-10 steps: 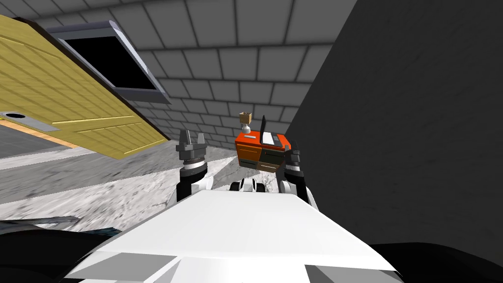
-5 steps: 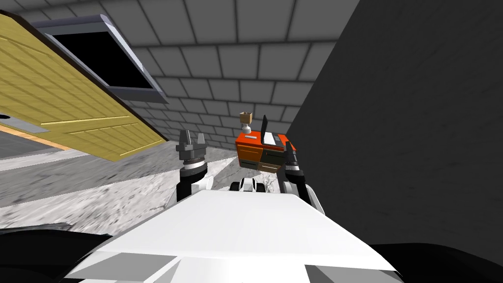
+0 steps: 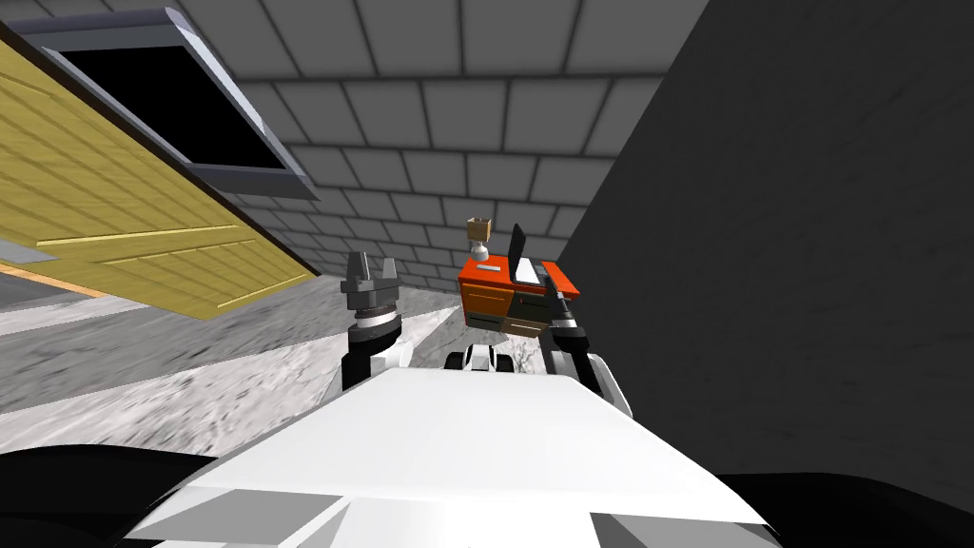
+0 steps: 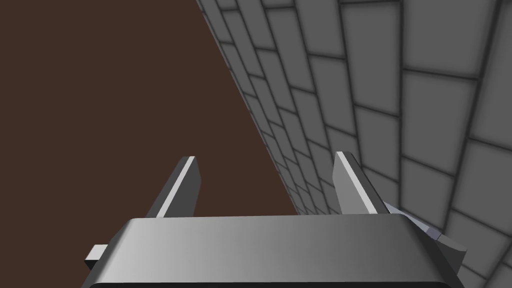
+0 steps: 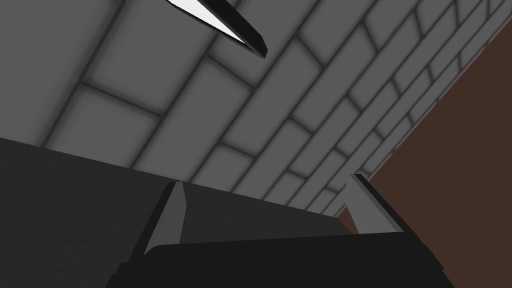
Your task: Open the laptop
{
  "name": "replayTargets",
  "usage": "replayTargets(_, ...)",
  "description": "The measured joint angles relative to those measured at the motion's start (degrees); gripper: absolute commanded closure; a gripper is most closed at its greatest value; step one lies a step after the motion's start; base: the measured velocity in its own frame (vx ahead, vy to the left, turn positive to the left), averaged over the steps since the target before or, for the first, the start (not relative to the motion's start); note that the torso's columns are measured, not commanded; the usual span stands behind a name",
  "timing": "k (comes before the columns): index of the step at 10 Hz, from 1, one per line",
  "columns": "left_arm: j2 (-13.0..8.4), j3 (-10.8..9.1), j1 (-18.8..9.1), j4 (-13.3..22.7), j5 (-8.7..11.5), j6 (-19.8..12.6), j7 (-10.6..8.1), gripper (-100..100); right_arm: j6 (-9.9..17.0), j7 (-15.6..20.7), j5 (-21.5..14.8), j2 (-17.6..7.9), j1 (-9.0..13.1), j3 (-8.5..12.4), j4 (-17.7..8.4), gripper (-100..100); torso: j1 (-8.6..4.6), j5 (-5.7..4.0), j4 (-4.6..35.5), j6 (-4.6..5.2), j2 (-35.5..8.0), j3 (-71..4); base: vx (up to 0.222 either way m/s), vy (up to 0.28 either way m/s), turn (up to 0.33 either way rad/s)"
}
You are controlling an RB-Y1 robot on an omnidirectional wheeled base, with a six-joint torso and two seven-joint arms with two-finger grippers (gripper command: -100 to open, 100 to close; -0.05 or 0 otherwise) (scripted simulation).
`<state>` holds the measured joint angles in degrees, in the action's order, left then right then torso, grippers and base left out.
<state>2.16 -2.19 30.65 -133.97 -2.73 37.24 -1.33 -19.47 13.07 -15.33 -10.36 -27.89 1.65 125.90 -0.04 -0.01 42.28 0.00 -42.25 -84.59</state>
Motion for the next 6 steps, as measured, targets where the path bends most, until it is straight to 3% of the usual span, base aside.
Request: replayTargets(6,0.0,0.0,0.0,0.0,0.0,0.0,0.0,0,2.5,6.4,-7.6,-1.6,1.5,1.5,-3.6,-100,0.0,0.0,0.0,0.0,0.0,0.0,0.067,0.089,-0.035)
